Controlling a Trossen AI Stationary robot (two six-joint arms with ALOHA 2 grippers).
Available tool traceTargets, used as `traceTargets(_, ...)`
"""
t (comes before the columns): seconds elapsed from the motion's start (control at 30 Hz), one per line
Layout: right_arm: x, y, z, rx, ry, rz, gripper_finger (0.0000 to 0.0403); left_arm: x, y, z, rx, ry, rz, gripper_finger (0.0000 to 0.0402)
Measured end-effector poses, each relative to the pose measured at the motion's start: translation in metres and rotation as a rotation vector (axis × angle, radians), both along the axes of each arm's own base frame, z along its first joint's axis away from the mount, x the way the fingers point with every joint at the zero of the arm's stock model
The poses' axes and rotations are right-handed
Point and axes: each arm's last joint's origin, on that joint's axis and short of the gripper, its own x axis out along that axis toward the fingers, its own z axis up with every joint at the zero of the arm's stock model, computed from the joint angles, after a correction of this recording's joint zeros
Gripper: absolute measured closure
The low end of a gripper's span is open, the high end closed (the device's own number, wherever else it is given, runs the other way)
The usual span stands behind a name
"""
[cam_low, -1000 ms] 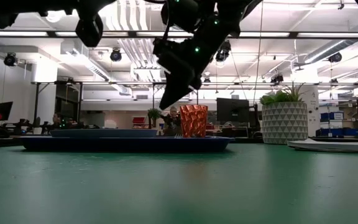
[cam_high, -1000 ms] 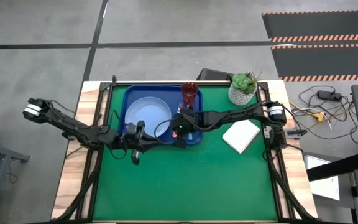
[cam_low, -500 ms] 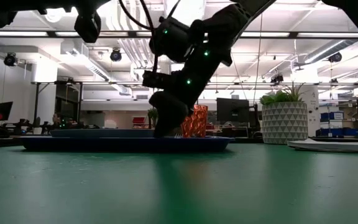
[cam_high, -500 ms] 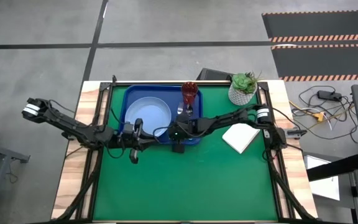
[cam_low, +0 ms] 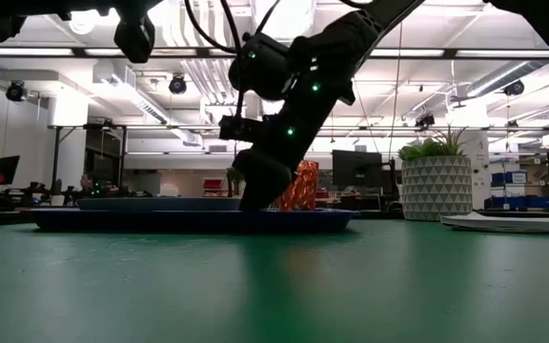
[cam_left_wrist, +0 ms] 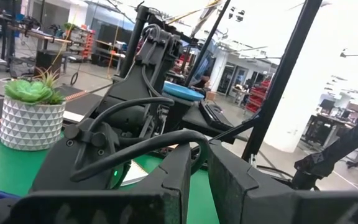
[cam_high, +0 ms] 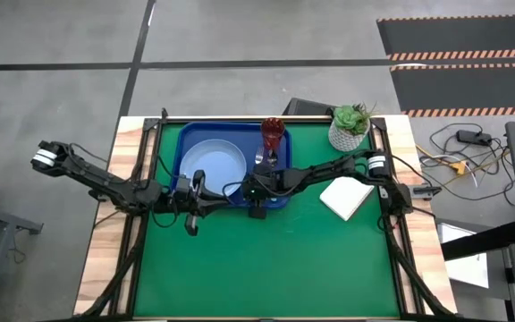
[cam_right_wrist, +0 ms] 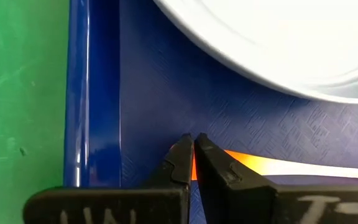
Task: Pick and place plate/cup/fork/spoon on tray
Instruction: Adjust the orange fork on the blue tray
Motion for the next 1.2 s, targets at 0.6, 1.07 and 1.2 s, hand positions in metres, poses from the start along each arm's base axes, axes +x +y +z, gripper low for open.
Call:
traceTargets(0.6, -0.005, 0.000, -0.001, 0.009, 0.058, -0.005, 0.0394, 0.000, 0.000, 0.000, -0.004, -0.002, 0.000, 0.0366)
traceTargets(1.07, -0.011, 0.000, 0.007, 0.005, 0.096, 0.004, 0.0394, -0.001, 0.000, 0.001, -0.007, -0.008, -0.003, 0.0366)
traceTargets(1.2, -0.016, 0.001, 0.016, 0.004, 0.115, 0.008, 0.0394, -0.001, 0.000, 0.001, -0.007, -0.007, -0.002, 0.0366)
